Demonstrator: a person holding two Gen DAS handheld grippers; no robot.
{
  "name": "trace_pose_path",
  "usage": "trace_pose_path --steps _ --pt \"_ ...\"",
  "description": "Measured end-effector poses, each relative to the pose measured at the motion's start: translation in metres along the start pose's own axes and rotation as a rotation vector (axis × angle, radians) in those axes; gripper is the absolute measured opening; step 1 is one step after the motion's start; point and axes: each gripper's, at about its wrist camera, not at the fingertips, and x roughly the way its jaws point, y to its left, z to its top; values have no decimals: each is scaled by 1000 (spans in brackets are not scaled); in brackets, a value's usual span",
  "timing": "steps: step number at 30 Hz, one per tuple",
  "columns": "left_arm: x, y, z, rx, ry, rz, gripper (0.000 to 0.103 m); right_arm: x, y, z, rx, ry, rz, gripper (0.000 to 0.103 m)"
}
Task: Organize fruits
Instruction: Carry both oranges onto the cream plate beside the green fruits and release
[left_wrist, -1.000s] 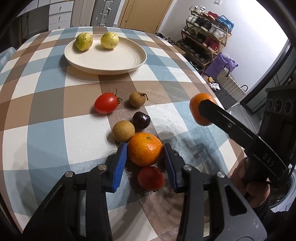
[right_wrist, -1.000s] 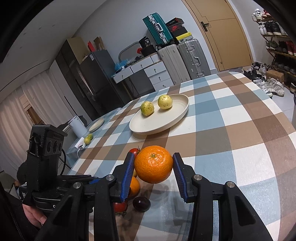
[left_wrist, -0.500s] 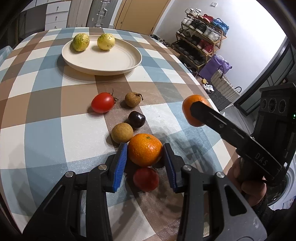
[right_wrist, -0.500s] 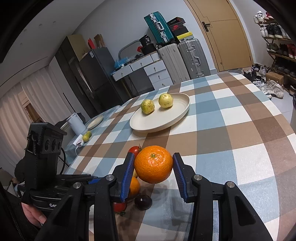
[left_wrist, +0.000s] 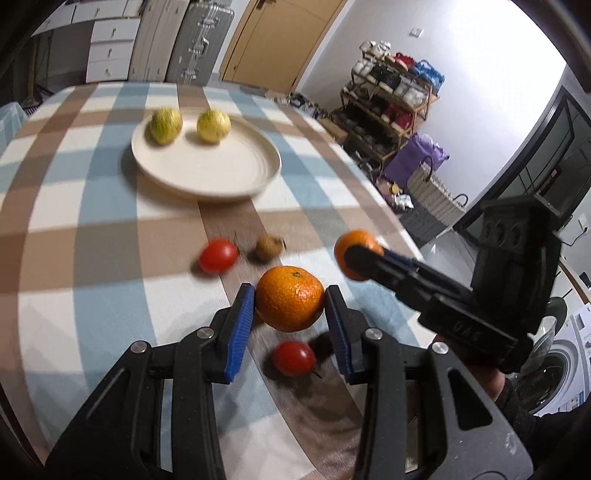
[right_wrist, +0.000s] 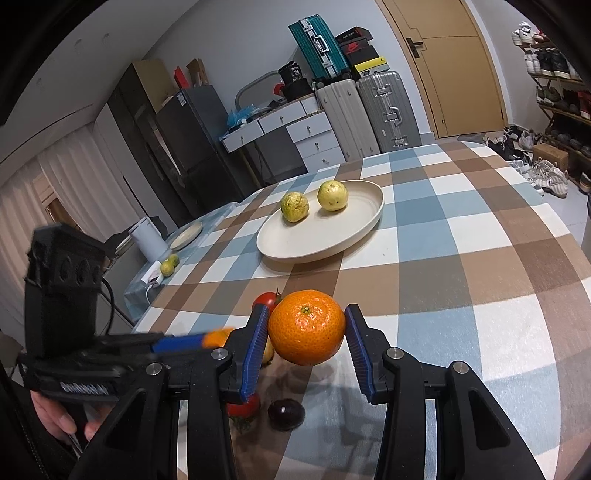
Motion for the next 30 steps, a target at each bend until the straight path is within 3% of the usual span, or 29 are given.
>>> trace_pose_path --steps 10,22,30 --pt "0 33 65 -23 -71 17 36 20 -14 41 20 -9 0 43" --pt "54 68 131 -24 -89 63 36 71 -39 110 29 20 -3 43" --pt "92 84 156 -4 -96 111 36 121 -59 148 70 72 -6 43"
